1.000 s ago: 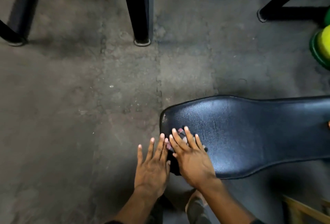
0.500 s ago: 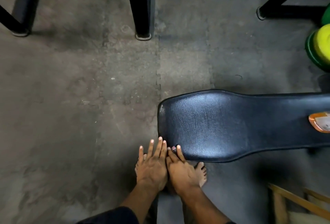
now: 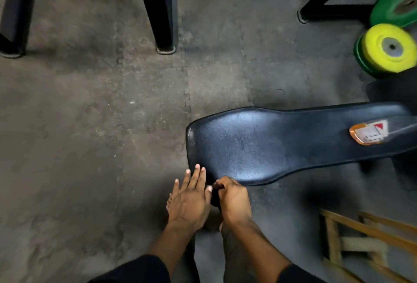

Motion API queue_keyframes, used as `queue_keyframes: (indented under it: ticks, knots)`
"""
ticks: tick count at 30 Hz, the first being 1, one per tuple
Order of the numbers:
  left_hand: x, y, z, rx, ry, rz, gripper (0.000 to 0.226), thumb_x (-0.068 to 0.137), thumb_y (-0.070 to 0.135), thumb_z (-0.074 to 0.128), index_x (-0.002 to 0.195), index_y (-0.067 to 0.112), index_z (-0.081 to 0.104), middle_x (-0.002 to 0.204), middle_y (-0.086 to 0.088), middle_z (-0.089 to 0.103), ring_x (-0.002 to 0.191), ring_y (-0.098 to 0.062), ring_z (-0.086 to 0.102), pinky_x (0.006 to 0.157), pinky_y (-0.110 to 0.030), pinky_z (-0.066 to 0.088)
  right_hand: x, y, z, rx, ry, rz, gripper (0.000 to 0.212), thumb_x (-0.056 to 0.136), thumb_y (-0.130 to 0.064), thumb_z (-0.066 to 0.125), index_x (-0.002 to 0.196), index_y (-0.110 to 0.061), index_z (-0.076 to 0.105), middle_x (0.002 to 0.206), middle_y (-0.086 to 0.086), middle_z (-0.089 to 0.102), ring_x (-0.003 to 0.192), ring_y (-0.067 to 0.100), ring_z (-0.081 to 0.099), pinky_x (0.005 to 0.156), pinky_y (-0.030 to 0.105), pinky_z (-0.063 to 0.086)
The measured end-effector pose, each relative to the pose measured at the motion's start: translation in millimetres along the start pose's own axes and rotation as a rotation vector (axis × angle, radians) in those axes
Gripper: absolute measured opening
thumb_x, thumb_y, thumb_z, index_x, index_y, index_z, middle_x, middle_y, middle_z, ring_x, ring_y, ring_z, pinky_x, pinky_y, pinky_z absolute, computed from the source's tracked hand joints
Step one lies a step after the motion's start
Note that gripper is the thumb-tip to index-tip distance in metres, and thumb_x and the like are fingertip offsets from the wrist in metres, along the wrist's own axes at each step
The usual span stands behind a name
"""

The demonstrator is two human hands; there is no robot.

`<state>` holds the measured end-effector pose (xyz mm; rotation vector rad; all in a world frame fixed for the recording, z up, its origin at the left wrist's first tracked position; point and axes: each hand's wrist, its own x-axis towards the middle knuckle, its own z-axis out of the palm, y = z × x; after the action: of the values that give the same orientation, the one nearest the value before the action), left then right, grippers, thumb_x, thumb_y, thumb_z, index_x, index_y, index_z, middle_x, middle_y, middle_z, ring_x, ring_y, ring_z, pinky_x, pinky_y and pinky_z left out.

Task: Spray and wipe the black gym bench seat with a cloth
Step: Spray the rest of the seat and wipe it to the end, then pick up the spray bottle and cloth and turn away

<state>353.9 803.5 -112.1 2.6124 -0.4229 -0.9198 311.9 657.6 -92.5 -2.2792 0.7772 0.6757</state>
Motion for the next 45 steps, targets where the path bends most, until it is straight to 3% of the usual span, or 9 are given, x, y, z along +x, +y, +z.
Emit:
queue_keyframes:
  ticks: [2, 10, 16, 23, 28, 31, 35, 40, 45]
  knots:
    - [-5, 7, -8, 0.026, 0.016, 0.041, 0.076, 0.1, 0.056, 0.006, 0.172, 0.03, 0.007, 0.181, 0.011, 0.0, 0.168, -0.019, 0.005, 0.134, -0.05, 0.006, -11, 1, -14, -0.006, -0.042, 0.0, 0.029, 0.101, -0.029, 0.048, 0.121, -0.03, 0.069, 0.123, 0.003, 0.072, 0.118, 0.034, 0.067, 0.105, 0.046, 0.056]
    - [-26, 42, -31, 0.118, 0.005, 0.123, 0.068, 0.108, 0.048, 0.017, 0.172, 0.028, 0.004, 0.181, 0.009, -0.001, 0.168, -0.021, 0.004, 0.134, -0.05, 0.007, -42, -3, -54, 0.145, 0.043, 0.107, 0.027, 0.085, -0.035, 0.037, 0.09, -0.047, 0.06, 0.104, -0.003, 0.074, 0.089, 0.032, 0.073, 0.09, 0.044, 0.063]
    - [-35, 66, -47, 0.14, 0.015, 0.173, 0.065, 0.111, 0.045, 0.023, 0.172, 0.027, 0.005, 0.181, 0.008, 0.0, 0.168, -0.019, 0.005, 0.135, -0.049, 0.01, -55, -6, -77, 0.195, 0.134, -0.006, 0.027, 0.087, -0.031, 0.04, 0.103, -0.041, 0.059, 0.105, -0.007, 0.075, 0.092, 0.018, 0.075, 0.084, 0.044, 0.065]
    - [-46, 111, -69, 0.147, -0.018, 0.283, 0.062, 0.113, 0.048, 0.022, 0.172, 0.029, 0.012, 0.181, 0.011, 0.001, 0.168, -0.015, 0.003, 0.136, -0.045, 0.006, -98, 14, -115, 0.314, 0.323, -0.062, 0.033, 0.092, 0.002, 0.059, 0.105, -0.023, 0.076, 0.106, -0.004, 0.076, 0.097, 0.013, 0.07, 0.091, 0.031, 0.058]
    - [-42, 172, -66, 0.203, -0.07, 0.413, 0.063, 0.114, 0.051, 0.023, 0.172, 0.031, 0.011, 0.18, 0.013, 0.003, 0.167, -0.012, 0.003, 0.136, -0.041, 0.004, -127, 54, -145, 0.515, 0.483, -0.015, 0.04, 0.078, 0.016, 0.057, 0.086, -0.018, 0.078, 0.089, -0.002, 0.075, 0.076, -0.01, 0.063, 0.074, 0.006, 0.046]
    - [-33, 215, -61, 0.269, -0.096, 0.473, 0.064, 0.113, 0.052, 0.024, 0.172, 0.031, 0.011, 0.181, 0.012, 0.003, 0.167, -0.012, 0.003, 0.136, -0.04, 0.004, -129, 92, -169, 0.588, 0.546, 0.045, 0.052, 0.079, 0.015, 0.055, 0.075, -0.034, 0.07, 0.082, -0.009, 0.073, 0.076, -0.01, 0.067, 0.072, 0.008, 0.05]
    - [-23, 280, -48, 0.35, -0.103, 0.527, 0.065, 0.113, 0.055, 0.022, 0.172, 0.03, 0.01, 0.18, 0.013, 0.003, 0.167, -0.012, 0.001, 0.136, -0.04, 0.002, -125, 150, -208, 0.677, 0.588, 0.162, 0.041, 0.081, 0.01, 0.052, 0.072, -0.027, 0.068, 0.079, -0.005, 0.075, 0.071, 0.006, 0.073, 0.07, 0.029, 0.062]
    - [-9, 358, -32, 0.419, -0.094, 0.613, 0.065, 0.113, 0.054, 0.023, 0.172, 0.028, 0.015, 0.181, 0.01, 0.008, 0.167, -0.015, 0.007, 0.136, -0.042, 0.005, -119, 202, -257, 0.647, 0.658, 0.167, 0.043, 0.083, 0.009, 0.055, 0.073, -0.031, 0.067, 0.082, -0.004, 0.076, 0.07, -0.006, 0.066, 0.066, 0.004, 0.046]
    - [2, 422, -18, 0.425, -0.125, 0.679, 0.065, 0.113, 0.053, 0.027, 0.171, 0.026, 0.019, 0.18, 0.008, 0.012, 0.167, -0.016, 0.01, 0.136, -0.043, 0.006, -114, 234, -290, 0.715, 0.672, 0.216, 0.03, 0.084, 0.006, 0.056, 0.075, -0.018, 0.071, 0.073, -0.003, 0.073, 0.063, -0.004, 0.067, 0.055, 0.008, 0.045]
